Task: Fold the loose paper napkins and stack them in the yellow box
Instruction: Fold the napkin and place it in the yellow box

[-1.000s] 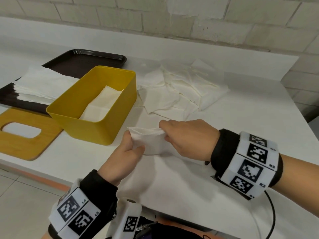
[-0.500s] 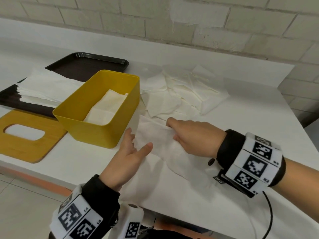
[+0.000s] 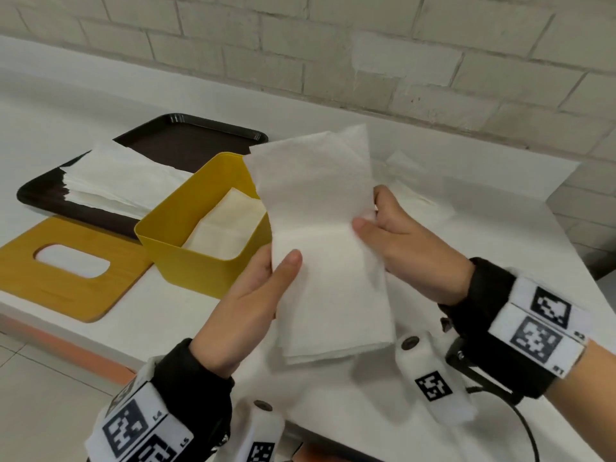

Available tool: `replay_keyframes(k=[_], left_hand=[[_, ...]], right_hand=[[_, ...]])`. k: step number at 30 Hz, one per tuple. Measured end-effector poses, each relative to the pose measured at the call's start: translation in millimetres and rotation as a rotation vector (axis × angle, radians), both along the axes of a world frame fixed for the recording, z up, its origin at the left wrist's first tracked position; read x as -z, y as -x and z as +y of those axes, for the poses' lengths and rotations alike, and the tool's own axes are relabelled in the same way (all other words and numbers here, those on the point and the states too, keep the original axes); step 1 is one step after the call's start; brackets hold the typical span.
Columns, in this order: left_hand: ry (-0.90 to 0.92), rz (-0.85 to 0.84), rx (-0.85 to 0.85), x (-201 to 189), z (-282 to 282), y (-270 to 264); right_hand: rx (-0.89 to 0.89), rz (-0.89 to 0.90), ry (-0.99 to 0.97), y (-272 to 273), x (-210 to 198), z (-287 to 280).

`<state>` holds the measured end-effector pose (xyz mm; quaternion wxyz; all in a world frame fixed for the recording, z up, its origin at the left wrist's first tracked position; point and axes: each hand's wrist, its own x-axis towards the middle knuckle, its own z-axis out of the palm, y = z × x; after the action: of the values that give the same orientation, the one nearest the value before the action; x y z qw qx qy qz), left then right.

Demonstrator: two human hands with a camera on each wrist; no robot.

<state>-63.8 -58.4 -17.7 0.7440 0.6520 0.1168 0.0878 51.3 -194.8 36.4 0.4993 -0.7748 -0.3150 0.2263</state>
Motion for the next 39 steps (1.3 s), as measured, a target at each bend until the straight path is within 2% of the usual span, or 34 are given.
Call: replay_keyframes(k=[2,4,11,16,18,22,25,28,31,35,37,39], left_hand=[[-0.029,-0.055,-0.017,-3,7,-1],[-0.075,-0.062,-0.029,-3,14,0],[-0.12,0.006,0.185,-7,45,16],[-0.054,0.08,0.213,-13,68,21],[0.002,0.098,0.193,-14,76,22],[0.027,0.107,0.198,-21,86,25],[0.062,0.09,0.164,-27,94,28],[0.077,0.078,0.205,-30,97,30],[-0.009,0.064,0.157,-31,99,29],[-0.171,-0.022,-0.064,-37,118,22],[-0.357,-0.044,-0.137,-41,129,15],[-0.591,-0.016,-0.134,-43,136,6]], right_hand=[[-0.013,0.168,-0.081,4,7,9],[-0.034,0.255,-0.104,6,12,17],[-0.005,0.077,-0.186,-17,-11,35],[-0.129,-0.167,0.016,-27,-30,54],[-0.153,-0.117,0.071,-29,-29,62],[-0.271,0.125,0.216,-34,-28,77],[-0.276,0.128,0.165,-35,-34,89],[-0.221,0.04,0.093,-39,-41,101],[-0.2,-0.049,0.07,-44,-48,113],[-0.112,-0.118,-0.011,-62,-50,131],[-0.041,-0.264,0.016,-74,-49,140],[-0.019,-0.444,0.104,-84,-43,148]])
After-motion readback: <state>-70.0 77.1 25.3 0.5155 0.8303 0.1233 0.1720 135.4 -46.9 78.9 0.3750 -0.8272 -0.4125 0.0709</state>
